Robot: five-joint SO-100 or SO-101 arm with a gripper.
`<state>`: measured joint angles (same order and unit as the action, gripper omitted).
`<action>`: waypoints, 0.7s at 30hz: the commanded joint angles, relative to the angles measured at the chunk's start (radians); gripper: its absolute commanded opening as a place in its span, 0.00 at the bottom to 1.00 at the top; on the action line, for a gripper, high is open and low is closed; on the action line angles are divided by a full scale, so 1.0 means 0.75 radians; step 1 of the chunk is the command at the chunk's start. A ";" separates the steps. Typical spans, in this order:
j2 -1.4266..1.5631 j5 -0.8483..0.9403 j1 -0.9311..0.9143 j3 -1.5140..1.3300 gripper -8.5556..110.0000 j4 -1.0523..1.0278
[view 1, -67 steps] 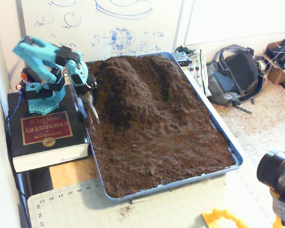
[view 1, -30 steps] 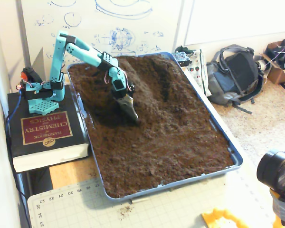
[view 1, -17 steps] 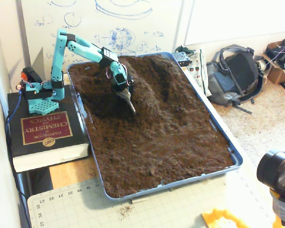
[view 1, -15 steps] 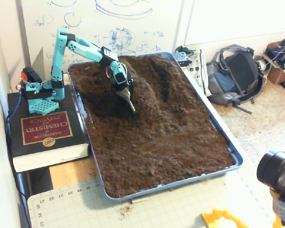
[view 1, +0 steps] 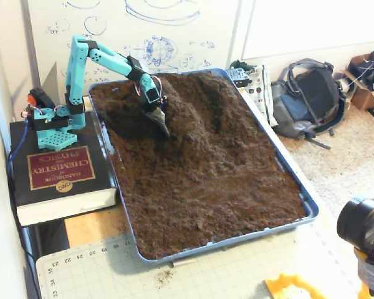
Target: Build a berm.
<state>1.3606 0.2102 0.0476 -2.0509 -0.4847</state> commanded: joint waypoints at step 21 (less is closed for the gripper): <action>0.820 0.205 -0.292 -0.409 0.08 -0.180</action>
<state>1.8239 0.3543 -0.1733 -2.3025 -0.6136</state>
